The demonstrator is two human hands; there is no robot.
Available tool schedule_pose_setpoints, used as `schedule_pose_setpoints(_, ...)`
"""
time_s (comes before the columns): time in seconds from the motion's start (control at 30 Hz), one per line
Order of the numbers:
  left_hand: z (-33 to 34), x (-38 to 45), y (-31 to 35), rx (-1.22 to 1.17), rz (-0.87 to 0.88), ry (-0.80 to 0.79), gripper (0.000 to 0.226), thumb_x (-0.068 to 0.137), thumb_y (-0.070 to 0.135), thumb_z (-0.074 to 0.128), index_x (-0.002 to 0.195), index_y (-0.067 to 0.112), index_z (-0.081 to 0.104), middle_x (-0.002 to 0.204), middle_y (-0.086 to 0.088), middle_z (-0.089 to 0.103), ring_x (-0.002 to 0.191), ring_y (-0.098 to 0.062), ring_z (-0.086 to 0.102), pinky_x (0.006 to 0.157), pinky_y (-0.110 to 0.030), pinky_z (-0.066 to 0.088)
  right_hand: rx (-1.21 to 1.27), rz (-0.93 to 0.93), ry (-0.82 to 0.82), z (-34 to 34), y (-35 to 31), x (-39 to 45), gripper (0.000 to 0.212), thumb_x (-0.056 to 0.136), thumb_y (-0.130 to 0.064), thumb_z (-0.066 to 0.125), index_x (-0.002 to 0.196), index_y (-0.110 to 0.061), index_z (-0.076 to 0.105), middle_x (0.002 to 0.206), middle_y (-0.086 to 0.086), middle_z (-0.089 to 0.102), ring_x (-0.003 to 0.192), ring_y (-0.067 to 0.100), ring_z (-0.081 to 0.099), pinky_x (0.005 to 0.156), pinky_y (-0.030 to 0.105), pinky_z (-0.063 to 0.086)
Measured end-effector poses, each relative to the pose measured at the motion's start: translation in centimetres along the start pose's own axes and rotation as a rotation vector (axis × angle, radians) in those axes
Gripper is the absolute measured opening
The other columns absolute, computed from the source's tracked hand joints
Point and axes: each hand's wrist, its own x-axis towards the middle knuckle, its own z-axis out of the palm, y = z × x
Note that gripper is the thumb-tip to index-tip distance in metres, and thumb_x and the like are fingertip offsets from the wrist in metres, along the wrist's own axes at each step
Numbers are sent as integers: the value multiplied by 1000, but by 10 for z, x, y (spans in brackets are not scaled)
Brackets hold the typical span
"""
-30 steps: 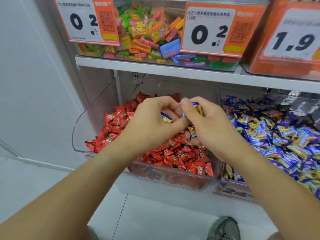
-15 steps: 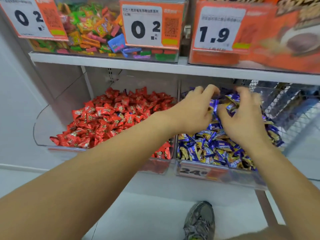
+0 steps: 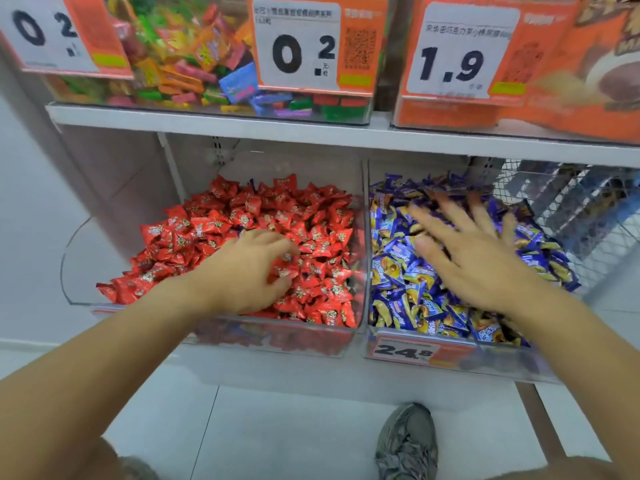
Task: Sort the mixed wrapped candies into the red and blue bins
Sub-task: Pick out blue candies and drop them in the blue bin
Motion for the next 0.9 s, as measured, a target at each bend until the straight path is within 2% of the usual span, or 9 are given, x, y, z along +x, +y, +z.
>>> schedule_pose_setpoints(0.1, 4, -5, -24, 91, -70, -150, 90, 68, 81, 12, 141, 39, 45, 159, 7, 27, 147, -27, 20, 119, -49, 21, 55, -70, 172, -15, -28, 1, 68, 92, -69, 13, 151, -42, 34, 159, 0, 29, 144, 36, 23, 117, 65, 15)
schedule_pose_setpoints(0.17, 3, -8, -39, 129, -55, -113, 89, 71, 84, 11, 134, 37, 53, 154, 8, 33, 143, -27, 27, 118, -47, 24, 218, -239, 331, -23, -65, 2, 53, 96, -54, 38, 136, -26, 58, 143, 1, 50, 134, 28, 41, 108, 58, 38)
schedule_pose_setpoints(0.23, 1, -13, -51, 148, -39, -86, 83, 74, 83, 13, 119, 35, 64, 139, 8, 45, 129, -22, 41, 111, -43, 34, 303, -407, 389, -21, -107, 8, 36, 94, -39, 53, 123, -21, 66, 128, -2, 59, 123, 21, 52, 101, 49, 45)
schedule_pose_setpoints(0.33, -4, -20, -58, 131, -46, -79, 78, 75, 81, 14, 111, 35, 66, 115, 7, 52, 109, -21, 48, 99, -41, 43, 271, -499, 211, -6, -159, 27, 30, 94, -33, 55, 120, -22, 64, 120, -2, 59, 114, 21, 57, 98, 43, 47)
schedule_pose_setpoints(0.5, -12, -31, -68, 116, -70, -84, 74, 75, 76, 12, 111, 36, 63, 102, 8, 54, 99, -20, 49, 92, -42, 46, 34, -286, -106, 10, -185, 82, 34, 88, -31, 68, 120, -21, 60, 117, 5, 58, 109, 26, 57, 91, 39, 49)
schedule_pose_setpoints(0.67, -21, -41, -78, 182, -132, -75, 47, 86, 66, 39, 107, 33, 66, 108, 8, 59, 105, -22, 49, 95, -38, 42, -11, -130, -404, 22, -192, 108, 90, 70, -24, 89, 146, -33, 41, 138, 8, 44, 116, 28, 57, 91, 31, 48)
schedule_pose_setpoints(0.77, -28, -34, -71, 122, -158, 102, 47, 83, 65, 43, 82, 27, 69, 90, 8, 62, 98, -21, 48, 86, -37, 39, -11, -165, -460, 32, -193, 109, 111, 63, -29, 94, 152, -42, 28, 139, 10, 38, 120, 33, 53, 97, 37, 49)
schedule_pose_setpoints(0.83, -30, -21, -64, -57, -113, 341, 40, 86, 54, 49, 68, 21, 63, 81, 5, 61, 89, -20, 50, 79, -36, 41, 19, -189, -427, 34, -191, 109, 99, 64, -26, 93, 146, -40, 39, 133, 7, 45, 117, 29, 55, 95, 37, 50)
schedule_pose_setpoints(0.9, -27, -6, -55, -225, -46, 424, 23, 90, 35, 58, 76, 17, 61, 84, 3, 60, 86, -17, 52, 78, -32, 41, 24, -216, -401, 34, -188, 107, 76, 68, -23, 91, 134, -35, 54, 130, 5, 57, 116, 25, 58, 96, 35, 50)
